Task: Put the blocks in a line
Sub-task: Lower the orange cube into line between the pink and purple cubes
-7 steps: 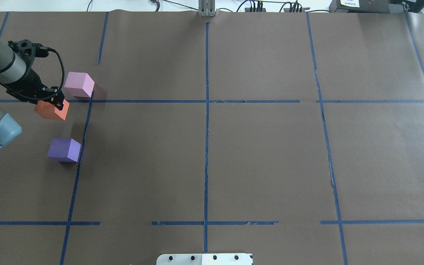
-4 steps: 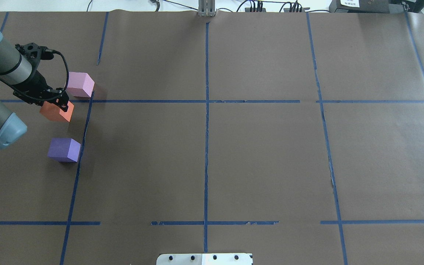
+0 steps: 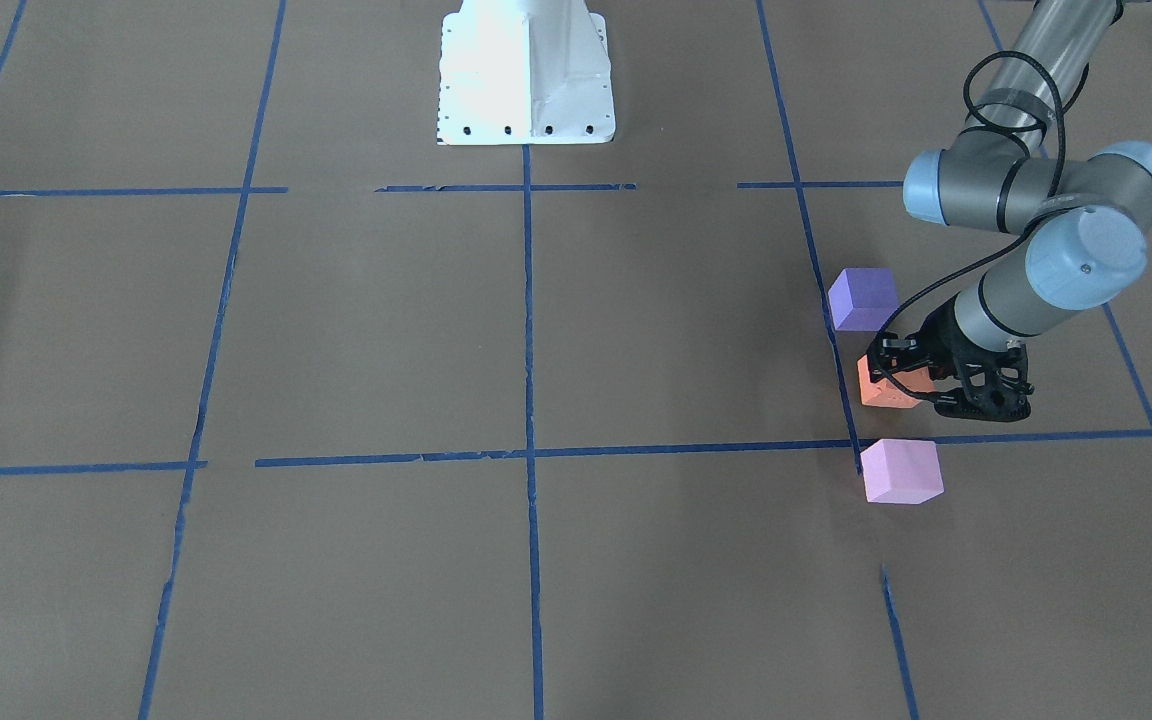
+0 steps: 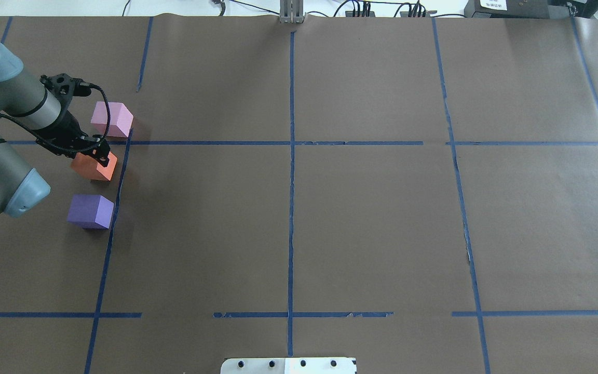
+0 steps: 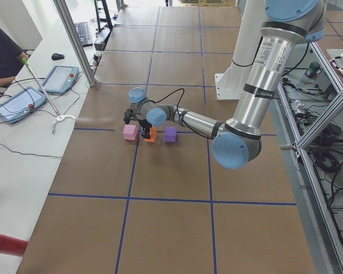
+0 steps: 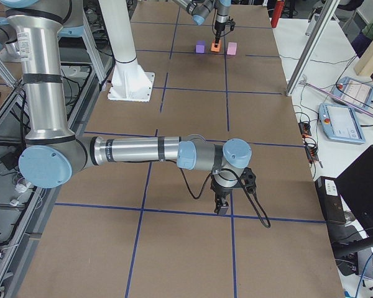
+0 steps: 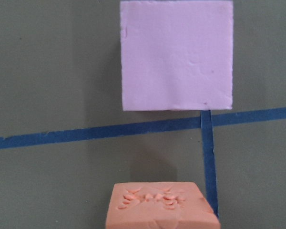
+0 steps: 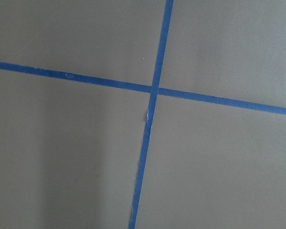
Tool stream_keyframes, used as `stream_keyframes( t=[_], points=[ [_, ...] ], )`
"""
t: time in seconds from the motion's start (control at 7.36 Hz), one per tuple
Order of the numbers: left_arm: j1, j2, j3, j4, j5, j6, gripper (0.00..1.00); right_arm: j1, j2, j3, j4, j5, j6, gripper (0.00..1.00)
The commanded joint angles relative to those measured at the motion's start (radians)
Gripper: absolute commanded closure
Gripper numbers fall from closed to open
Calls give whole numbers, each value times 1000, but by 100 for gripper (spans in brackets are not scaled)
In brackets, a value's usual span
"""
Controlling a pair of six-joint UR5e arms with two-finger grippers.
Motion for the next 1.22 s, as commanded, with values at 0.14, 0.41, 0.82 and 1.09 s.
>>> stream_keyframes(
  t=[0.14,0.41,0.82,1.09],
  points=[
    [7,-4,9,-5,-2,-3,71,0,0,0,0,0,0,0],
    [9,-4,9,-7,-2,-4,65,0,0,0,0,0,0,0],
    [10,-10,10,-7,-2,-4,39,0,0,0,0,0,0,0],
    [16,-10,10,-7,0,-4,16,0,0,0,0,0,0,0]
  ],
)
